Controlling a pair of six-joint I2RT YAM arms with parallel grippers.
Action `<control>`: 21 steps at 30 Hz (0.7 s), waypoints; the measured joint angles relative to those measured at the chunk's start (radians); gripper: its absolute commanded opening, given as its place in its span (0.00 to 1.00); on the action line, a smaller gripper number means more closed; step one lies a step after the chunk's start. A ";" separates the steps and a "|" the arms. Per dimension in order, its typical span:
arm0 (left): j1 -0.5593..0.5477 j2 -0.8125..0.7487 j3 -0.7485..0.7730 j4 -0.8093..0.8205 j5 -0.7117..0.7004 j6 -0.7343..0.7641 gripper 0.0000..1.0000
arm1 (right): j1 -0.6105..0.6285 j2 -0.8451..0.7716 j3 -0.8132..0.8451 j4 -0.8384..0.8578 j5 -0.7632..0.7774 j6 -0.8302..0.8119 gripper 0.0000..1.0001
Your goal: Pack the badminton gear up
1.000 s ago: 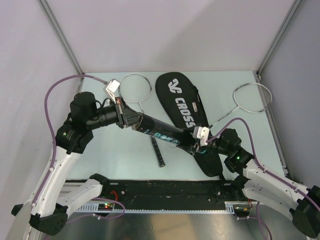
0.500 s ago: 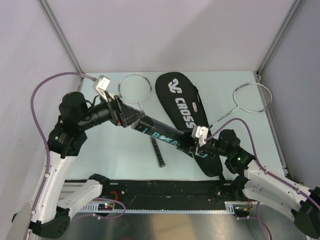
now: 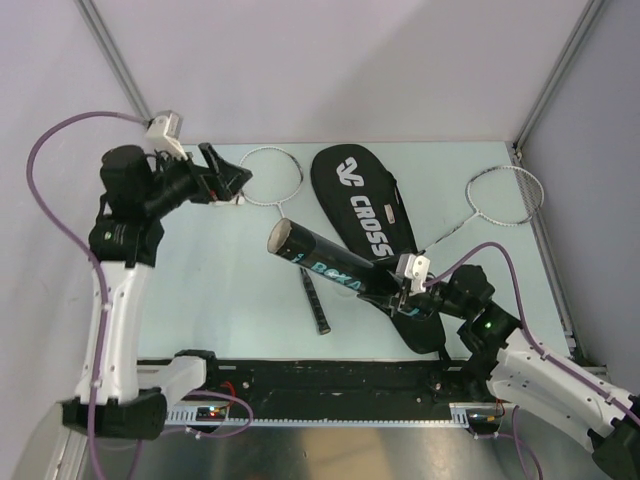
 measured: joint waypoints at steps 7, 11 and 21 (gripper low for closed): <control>0.116 0.331 0.038 0.006 -0.137 0.140 0.92 | 0.013 -0.060 -0.006 -0.001 0.002 0.029 0.06; 0.192 0.560 0.072 0.006 -0.153 0.174 0.89 | 0.016 -0.081 -0.006 0.008 -0.013 0.034 0.06; 0.306 0.935 0.243 0.001 -0.122 0.198 0.80 | 0.024 -0.071 -0.006 0.029 -0.063 0.052 0.06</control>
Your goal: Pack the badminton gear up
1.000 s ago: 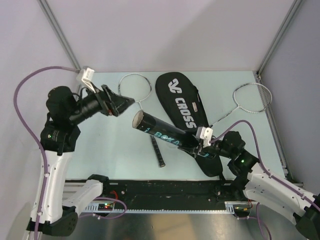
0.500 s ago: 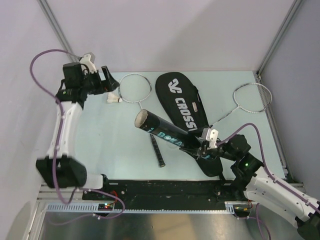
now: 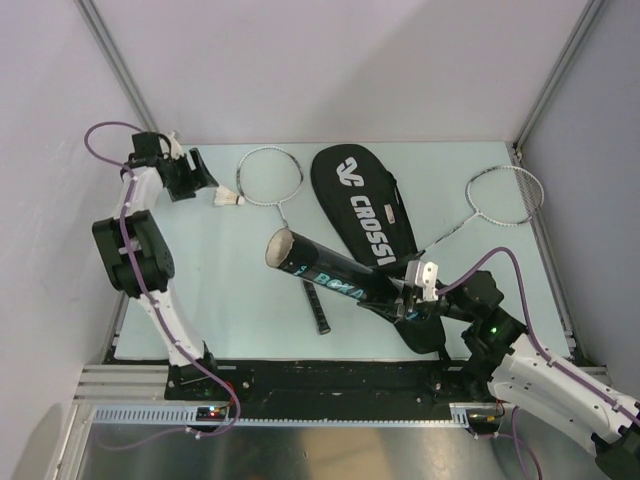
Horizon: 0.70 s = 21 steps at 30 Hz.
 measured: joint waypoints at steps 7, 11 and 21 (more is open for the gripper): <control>0.008 0.163 0.133 0.009 0.088 0.009 0.75 | 0.004 0.007 0.000 0.002 -0.006 0.000 0.06; 0.008 0.258 0.203 0.012 0.142 0.008 0.66 | 0.006 0.008 0.000 0.002 -0.006 -0.002 0.07; 0.010 0.326 0.232 0.014 0.223 -0.010 0.15 | 0.026 0.008 0.000 0.002 -0.009 -0.005 0.06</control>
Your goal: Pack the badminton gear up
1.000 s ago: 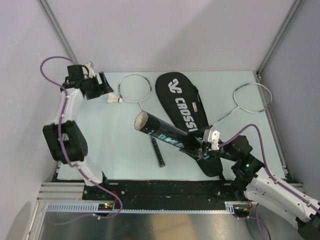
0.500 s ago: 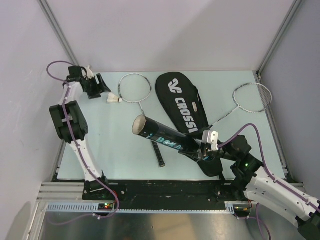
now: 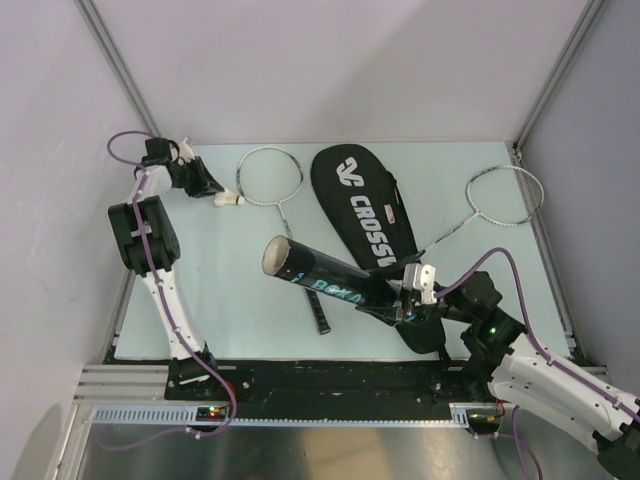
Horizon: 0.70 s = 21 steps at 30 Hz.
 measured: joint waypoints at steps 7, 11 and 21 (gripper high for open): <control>0.001 -0.026 -0.034 0.009 0.024 -0.005 0.00 | 0.018 0.001 0.000 0.000 0.005 0.001 0.06; 0.000 -0.098 -0.100 0.006 0.013 -0.027 0.00 | 0.030 0.005 0.000 0.001 0.036 0.006 0.06; -0.006 -0.444 -0.264 0.006 -0.081 -0.098 0.00 | 0.033 0.011 0.000 -0.031 0.136 -0.034 0.06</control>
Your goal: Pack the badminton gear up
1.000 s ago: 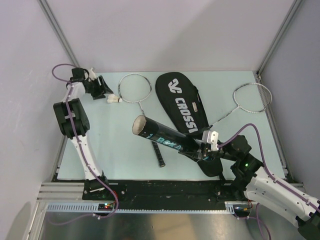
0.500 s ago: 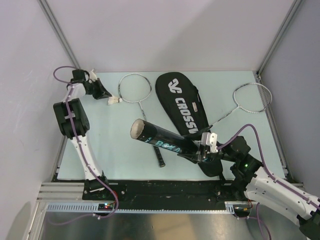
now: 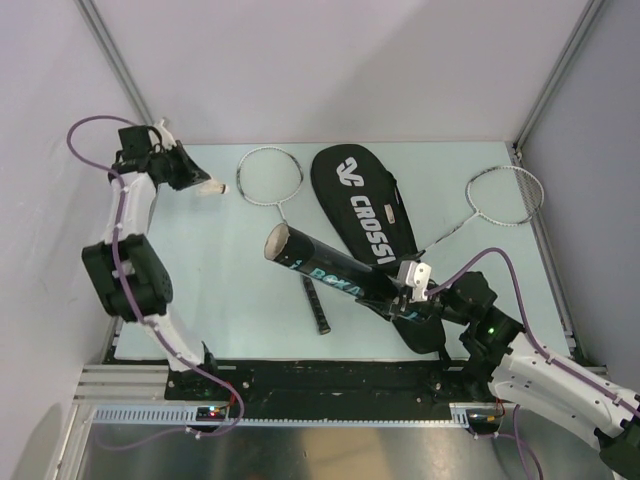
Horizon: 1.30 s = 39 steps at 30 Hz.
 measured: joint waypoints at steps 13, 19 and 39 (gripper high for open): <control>-0.298 -0.594 -0.267 -0.035 -0.023 -0.008 0.00 | 0.000 -0.001 0.000 -0.135 0.106 -0.093 0.07; -0.395 -0.799 -0.318 -0.061 -0.015 -0.008 0.00 | 0.000 -0.003 0.000 -0.183 0.134 -0.103 0.08; -0.423 -1.057 -0.405 -0.124 0.179 -0.024 0.00 | 0.020 -0.065 -0.009 -0.217 0.179 -0.145 0.06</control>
